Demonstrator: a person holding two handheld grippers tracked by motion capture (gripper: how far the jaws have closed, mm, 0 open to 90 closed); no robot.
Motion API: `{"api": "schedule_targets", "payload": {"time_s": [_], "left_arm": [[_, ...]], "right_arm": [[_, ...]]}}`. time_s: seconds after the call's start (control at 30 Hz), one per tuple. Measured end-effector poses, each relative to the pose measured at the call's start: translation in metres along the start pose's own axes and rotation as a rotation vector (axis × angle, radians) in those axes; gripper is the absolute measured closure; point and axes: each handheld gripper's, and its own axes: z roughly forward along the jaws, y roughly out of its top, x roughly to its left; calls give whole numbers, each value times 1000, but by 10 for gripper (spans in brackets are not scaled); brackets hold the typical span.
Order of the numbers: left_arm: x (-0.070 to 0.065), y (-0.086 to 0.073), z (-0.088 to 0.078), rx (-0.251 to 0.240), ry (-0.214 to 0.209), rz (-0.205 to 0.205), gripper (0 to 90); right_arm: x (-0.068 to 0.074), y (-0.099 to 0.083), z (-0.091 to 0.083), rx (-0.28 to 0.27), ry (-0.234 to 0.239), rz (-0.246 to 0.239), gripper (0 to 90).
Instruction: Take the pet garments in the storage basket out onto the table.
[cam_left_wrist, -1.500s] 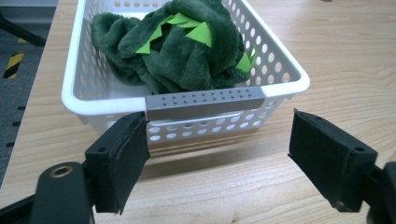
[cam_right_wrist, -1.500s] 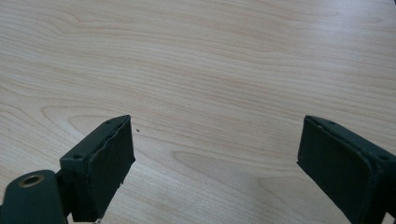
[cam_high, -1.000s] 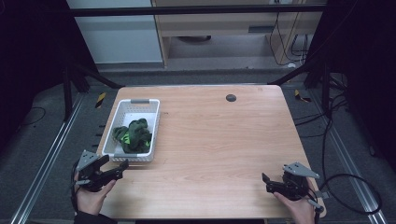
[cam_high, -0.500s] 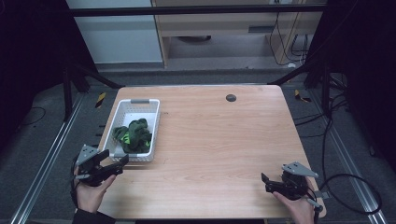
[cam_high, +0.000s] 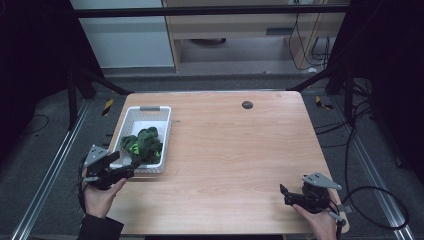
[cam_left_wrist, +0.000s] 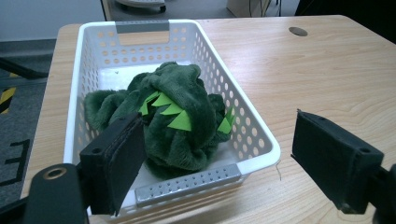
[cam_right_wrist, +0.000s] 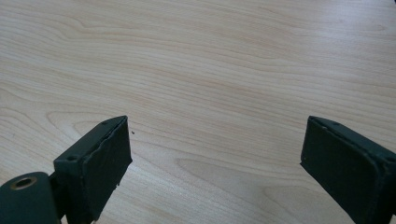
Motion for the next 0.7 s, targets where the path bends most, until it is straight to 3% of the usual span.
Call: {"api": "schedule_targets", "payload": {"time_s": [0.7], "left_arm": [[6, 23, 15, 19, 6, -6, 166]], "right_arm": [[0, 1, 1, 7, 5, -12, 83]]}}
